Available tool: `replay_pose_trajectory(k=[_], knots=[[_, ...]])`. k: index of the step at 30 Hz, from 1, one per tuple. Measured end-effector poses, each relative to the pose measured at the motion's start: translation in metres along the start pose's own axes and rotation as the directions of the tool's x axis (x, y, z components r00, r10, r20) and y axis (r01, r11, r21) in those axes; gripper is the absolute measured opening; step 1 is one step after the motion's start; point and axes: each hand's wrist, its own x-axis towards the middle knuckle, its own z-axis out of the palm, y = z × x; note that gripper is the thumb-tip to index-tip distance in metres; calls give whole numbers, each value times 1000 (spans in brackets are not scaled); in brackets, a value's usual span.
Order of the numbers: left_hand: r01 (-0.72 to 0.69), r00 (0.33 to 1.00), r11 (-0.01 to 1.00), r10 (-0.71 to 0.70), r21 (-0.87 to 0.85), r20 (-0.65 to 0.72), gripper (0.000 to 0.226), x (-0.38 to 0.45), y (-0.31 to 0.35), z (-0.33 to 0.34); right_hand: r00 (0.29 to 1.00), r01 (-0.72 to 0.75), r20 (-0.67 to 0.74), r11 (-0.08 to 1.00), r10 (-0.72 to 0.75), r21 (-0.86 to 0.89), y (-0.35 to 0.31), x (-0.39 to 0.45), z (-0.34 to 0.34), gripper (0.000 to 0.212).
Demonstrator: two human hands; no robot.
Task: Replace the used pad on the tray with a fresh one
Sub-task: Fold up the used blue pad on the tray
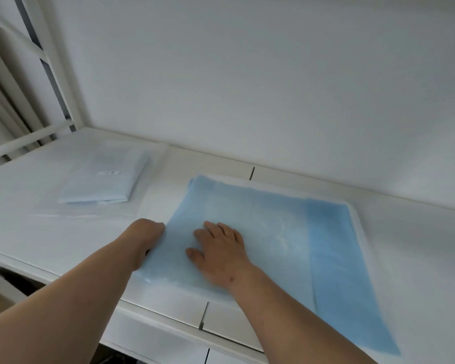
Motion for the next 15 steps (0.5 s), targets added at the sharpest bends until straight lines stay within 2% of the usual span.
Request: replay_pose_trajectory(k=[3, 7, 11, 15], knots=[[139, 984, 979, -119, -151, 135, 21, -9, 10, -2, 996, 3, -91, 999, 1, 34, 0, -1, -8, 52], [260, 932, 938, -183, -227, 312, 27, -11, 11, -6, 997, -14, -72, 996, 20, 84, 1, -2, -16, 53], [295, 918, 905, -179, -306, 354, 31, -10, 2, -5, 996, -2, -87, 995, 11, 100, 2, -5, -17, 52], [317, 927, 880, -209, -354, 310, 17, -10, 5, -5, 996, -4, -85, 993, 14, 116, 4, -6, -16, 52]])
